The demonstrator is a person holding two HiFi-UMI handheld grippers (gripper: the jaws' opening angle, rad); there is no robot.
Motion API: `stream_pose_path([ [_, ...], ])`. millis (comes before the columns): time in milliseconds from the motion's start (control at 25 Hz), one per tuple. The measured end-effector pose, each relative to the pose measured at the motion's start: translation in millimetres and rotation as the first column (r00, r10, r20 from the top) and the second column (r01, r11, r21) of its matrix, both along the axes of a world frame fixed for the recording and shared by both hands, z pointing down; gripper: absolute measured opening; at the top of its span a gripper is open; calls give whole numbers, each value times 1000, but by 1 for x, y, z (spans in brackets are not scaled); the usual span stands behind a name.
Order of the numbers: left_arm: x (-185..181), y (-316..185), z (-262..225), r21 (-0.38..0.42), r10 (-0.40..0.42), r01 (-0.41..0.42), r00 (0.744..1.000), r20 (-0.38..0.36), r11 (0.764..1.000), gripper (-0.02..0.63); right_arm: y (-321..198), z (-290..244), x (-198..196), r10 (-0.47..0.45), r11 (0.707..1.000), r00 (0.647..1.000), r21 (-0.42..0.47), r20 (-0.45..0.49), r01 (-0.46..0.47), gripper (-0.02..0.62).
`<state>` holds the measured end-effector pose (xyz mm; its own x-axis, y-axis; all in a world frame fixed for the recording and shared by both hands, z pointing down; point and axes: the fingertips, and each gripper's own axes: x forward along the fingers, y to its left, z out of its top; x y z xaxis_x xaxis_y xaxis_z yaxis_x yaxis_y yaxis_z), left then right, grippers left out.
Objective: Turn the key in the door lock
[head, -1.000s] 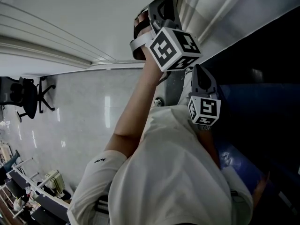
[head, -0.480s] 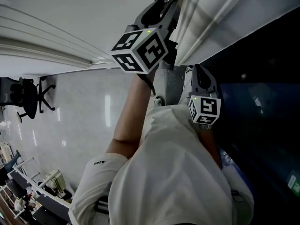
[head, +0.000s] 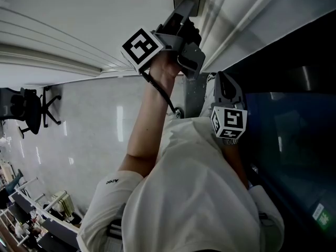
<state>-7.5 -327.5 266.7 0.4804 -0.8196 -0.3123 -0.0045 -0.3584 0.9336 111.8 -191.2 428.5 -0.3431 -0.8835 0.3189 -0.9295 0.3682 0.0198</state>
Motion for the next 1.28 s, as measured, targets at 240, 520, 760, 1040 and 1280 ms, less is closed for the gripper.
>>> stream_pose_path([
  [240, -6, -9, 7, -29, -61, 61, 998, 29, 998, 147, -1, 1, 1, 10, 1000, 1000, -3, -1, -10, 2],
  [520, -5, -2, -3, 107, -195, 164, 871, 452, 981, 129, 3, -1, -3, 11, 1000, 1000, 3, -4, -11, 2],
  [760, -5, 0, -3, 134, -197, 145, 776, 599, 980, 130, 10, 1, -4, 12, 1000, 1000, -3, -7, -12, 2],
  [1040, -1, -4, 0, 181, -222, 131, 673, 705, 975, 130, 9, 4, -3, 4, 1000, 1000, -3, -8, -4, 2],
  [1280, 0, -3, -3, 216, -227, 83, 529, 818, 973, 130, 13, 3, -4, 2, 1000, 1000, 2, -20, -2, 2],
])
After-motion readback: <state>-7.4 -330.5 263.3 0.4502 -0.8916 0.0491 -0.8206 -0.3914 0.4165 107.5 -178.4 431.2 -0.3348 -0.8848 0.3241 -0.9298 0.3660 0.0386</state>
